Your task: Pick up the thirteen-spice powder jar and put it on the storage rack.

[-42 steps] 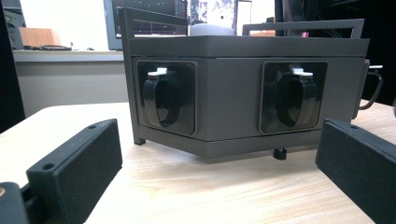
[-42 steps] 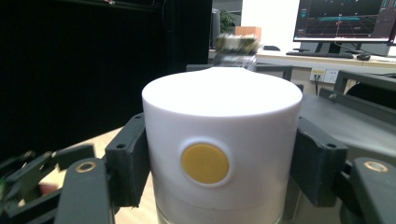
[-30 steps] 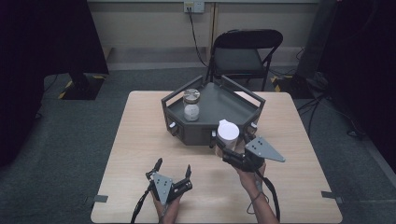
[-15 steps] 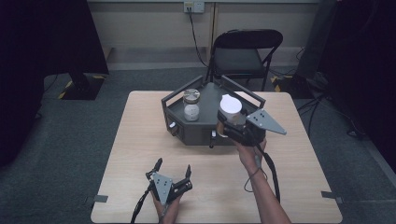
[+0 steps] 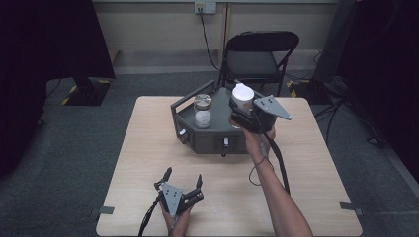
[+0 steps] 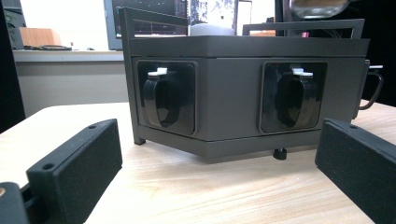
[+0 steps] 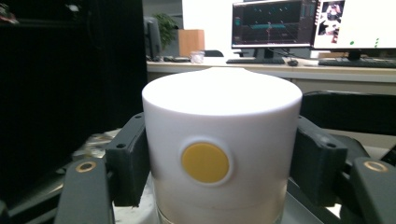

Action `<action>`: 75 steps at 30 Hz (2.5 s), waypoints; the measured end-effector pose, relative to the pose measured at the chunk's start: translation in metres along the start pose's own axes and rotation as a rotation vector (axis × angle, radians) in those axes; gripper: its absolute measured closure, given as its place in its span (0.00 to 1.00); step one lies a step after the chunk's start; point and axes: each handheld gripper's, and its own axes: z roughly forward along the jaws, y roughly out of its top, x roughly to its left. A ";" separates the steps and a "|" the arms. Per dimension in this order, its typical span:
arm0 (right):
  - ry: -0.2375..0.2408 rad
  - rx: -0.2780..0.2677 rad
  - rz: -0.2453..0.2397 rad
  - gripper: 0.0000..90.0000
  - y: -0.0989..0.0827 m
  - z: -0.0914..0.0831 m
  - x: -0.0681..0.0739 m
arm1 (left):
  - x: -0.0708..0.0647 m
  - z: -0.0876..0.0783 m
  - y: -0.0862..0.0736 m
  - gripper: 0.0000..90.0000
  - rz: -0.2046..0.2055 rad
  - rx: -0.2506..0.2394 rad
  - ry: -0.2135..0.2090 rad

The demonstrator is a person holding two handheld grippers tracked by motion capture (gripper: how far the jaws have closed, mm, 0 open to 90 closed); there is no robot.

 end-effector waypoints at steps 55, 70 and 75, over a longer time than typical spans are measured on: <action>-0.071 0.056 -0.009 0.33 -0.028 0.032 -0.005 | 0.000 0.000 0.000 0.00 0.000 0.000 0.000; -0.073 0.058 -0.003 0.33 -0.027 0.031 -0.005 | 0.000 0.000 0.000 0.00 0.000 0.000 0.001; -0.074 0.058 -0.003 0.33 -0.027 0.031 -0.005 | 0.000 0.000 0.000 0.00 0.000 0.000 0.000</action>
